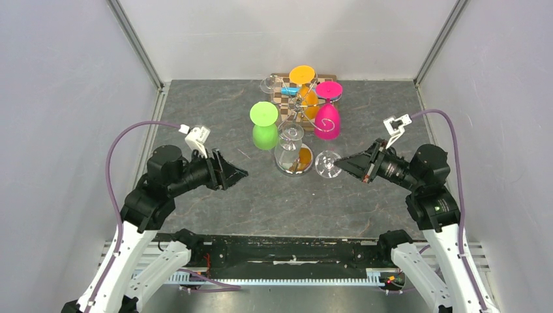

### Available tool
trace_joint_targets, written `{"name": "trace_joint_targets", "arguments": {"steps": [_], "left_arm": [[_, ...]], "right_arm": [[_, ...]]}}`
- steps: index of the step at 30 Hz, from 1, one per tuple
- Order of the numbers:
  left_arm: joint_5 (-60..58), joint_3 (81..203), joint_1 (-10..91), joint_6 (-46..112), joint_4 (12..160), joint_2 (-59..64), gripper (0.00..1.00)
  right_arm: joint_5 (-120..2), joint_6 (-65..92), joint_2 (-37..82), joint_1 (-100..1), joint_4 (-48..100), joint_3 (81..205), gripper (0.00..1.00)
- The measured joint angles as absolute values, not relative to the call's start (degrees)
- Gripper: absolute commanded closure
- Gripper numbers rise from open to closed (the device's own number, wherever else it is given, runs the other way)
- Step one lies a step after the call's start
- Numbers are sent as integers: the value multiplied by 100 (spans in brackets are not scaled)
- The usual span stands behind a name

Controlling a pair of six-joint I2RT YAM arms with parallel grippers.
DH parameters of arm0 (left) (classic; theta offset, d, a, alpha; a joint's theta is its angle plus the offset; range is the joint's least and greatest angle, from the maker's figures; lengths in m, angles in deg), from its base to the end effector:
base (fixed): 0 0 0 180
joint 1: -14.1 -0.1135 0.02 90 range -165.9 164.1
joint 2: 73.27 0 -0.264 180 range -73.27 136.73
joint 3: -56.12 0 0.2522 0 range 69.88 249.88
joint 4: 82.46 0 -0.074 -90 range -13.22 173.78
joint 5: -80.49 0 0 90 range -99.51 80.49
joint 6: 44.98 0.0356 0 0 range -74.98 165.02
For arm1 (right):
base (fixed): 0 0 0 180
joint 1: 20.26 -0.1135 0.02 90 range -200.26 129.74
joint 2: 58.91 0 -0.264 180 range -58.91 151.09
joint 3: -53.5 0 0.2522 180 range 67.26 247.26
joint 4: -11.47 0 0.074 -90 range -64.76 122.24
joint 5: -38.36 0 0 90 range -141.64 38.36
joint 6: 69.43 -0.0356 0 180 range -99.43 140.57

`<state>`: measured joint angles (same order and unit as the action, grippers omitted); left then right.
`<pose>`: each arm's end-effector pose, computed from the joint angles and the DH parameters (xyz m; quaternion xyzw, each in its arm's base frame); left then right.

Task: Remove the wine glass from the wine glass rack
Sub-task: Place the wine glass at the center of the board.

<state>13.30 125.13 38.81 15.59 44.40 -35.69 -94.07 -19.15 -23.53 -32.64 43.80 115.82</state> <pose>0.1080 -0.0649 0.3665 0.0775 0.8152 -0.3961 0.4155 0.1213 0.0512 0.3712 -0.0737 0.7275 0.5160 0.4462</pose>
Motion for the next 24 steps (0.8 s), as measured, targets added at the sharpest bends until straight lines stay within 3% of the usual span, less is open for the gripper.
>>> {"name": "trace_joint_targets", "arguments": {"steps": [8, 24], "left_arm": [[1636, 12545, 3881, 1002, 4311, -3429, 37], [2429, 12362, 3881, -391, 4425, -3278, 35]], "right_arm": [[-9726, -1251, -2119, -3742, 4387, 11584, 100], [-9294, -313, -1595, -5926, 4457, 11542, 100]]}}
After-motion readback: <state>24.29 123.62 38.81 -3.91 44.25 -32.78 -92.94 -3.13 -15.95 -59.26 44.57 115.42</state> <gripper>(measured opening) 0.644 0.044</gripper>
